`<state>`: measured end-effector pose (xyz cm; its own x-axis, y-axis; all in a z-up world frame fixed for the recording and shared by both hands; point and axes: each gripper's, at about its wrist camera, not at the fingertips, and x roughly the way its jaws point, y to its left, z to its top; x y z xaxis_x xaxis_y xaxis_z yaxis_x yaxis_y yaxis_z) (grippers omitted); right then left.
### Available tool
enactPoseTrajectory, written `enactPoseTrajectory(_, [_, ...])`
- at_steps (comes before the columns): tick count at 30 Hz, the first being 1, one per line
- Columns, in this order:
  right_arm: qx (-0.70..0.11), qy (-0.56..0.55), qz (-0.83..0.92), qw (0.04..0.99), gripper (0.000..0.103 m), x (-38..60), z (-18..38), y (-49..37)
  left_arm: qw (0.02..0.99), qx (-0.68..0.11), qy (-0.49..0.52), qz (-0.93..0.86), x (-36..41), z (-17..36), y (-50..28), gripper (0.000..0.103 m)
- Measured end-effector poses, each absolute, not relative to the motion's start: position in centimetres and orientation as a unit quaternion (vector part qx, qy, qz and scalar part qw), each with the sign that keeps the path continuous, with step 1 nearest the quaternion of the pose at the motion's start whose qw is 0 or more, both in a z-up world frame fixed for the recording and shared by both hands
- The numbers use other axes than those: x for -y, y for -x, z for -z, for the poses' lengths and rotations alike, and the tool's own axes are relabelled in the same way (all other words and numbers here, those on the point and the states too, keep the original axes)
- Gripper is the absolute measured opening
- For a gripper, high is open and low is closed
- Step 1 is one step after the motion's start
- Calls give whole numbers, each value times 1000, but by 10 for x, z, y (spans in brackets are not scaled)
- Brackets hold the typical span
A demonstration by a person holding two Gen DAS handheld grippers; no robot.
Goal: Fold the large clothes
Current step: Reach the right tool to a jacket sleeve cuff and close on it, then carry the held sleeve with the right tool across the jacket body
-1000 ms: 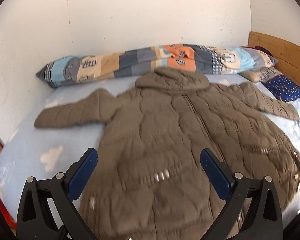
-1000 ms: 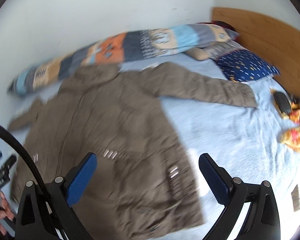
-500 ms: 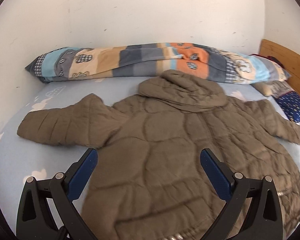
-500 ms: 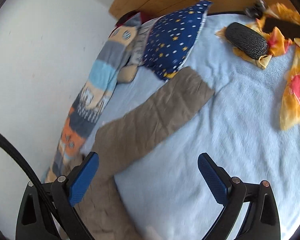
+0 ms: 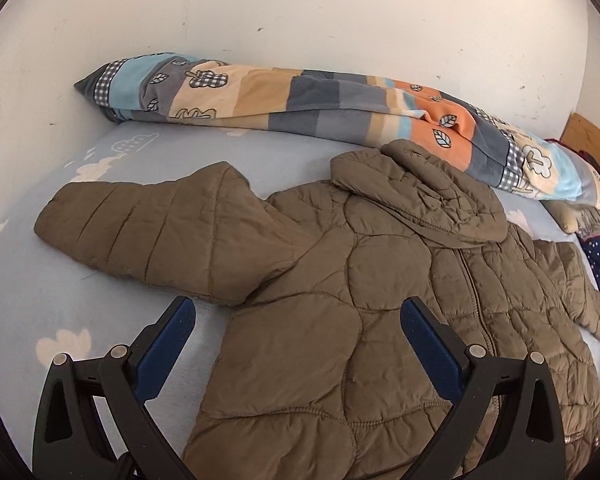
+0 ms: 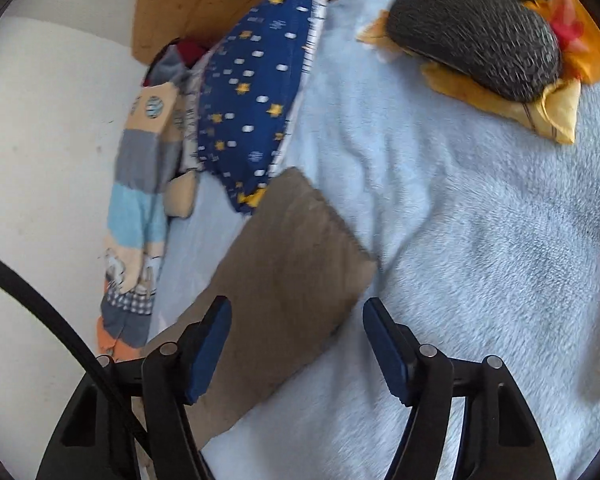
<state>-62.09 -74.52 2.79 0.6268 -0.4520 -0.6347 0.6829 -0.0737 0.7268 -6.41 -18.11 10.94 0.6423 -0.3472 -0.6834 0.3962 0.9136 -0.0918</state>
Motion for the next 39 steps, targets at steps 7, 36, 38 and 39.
enactPoseTrajectory(7, [-91, -602, 425, 669, 67, 764, -9, 615, 896, -384, -35, 218, 190, -99, 65, 102])
enactPoseTrajectory(36, [-92, -296, 264, 914, 16, 570, -334, 393, 872, -427, 23, 237, 162, -115, 57, 102])
enactPoseTrajectory(38, [-101, -281, 241, 924, 16, 546, -347, 367, 872, -427, 29, 239, 157, -118, 57, 102])
enactPoseTrajectory(39, [-104, -277, 233, 926, 16, 536, -350, 357, 872, -426, 30, 239, 155, -119, 58, 102])
